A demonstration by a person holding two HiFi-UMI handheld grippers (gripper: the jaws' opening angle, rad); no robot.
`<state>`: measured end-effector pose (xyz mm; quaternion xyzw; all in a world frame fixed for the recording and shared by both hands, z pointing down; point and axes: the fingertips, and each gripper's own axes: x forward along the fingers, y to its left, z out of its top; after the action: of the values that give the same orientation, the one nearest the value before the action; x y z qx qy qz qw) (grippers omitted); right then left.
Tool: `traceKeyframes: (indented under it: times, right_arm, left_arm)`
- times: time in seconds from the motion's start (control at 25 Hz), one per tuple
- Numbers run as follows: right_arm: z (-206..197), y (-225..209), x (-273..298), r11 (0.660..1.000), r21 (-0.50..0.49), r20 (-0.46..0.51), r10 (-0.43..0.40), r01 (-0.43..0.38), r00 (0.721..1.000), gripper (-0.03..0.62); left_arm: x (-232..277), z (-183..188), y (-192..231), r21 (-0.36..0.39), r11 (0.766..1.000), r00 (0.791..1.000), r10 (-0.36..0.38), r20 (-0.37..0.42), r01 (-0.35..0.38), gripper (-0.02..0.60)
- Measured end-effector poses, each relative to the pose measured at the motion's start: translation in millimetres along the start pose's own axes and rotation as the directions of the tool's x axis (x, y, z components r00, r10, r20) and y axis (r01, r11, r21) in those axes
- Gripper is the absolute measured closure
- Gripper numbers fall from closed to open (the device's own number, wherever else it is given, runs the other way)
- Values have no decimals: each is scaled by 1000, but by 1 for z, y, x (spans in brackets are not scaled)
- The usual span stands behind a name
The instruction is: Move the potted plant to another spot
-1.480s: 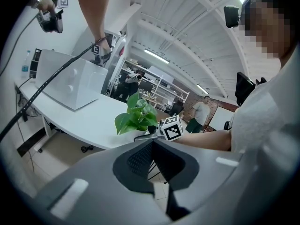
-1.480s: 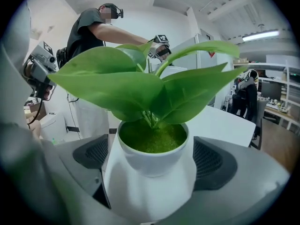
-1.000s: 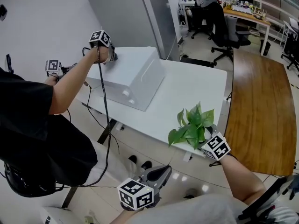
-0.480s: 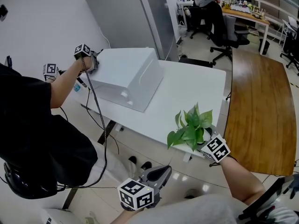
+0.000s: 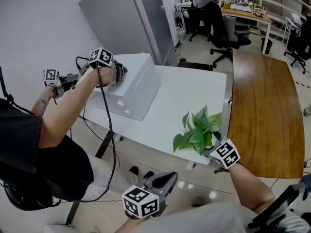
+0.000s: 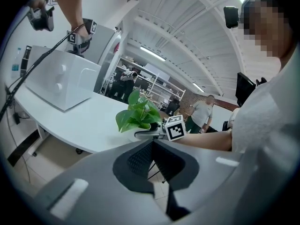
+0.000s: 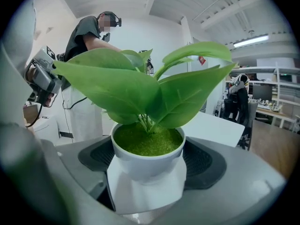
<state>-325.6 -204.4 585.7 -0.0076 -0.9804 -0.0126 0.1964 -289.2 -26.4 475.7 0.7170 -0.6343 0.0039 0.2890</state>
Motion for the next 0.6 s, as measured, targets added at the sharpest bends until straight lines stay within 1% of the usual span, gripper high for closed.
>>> traceKeyframes:
  times: [0.12, 0.32, 0.44, 0.6]
  right_arm:
    - [1, -4, -11, 999, 5, 7, -37, 37, 999, 141]
    - [-4, -37, -45, 995, 21, 10, -101, 101, 995, 141]
    - [-10, -51, -65, 988, 31, 12, -153, 152, 988, 141]
    - [-15, -68, -98, 974, 43, 9, -223, 222, 975, 141]
  left_arm:
    - [2, -2, -2, 12, 999, 999, -32, -5, 32, 584]
    - [37, 6, -19, 31, 994, 995, -100, -26, 101, 584]
    - [55, 7, -27, 45, 987, 988, -150, -38, 152, 584]
    - [75, 8, -46, 67, 973, 974, -218, -62, 222, 584]
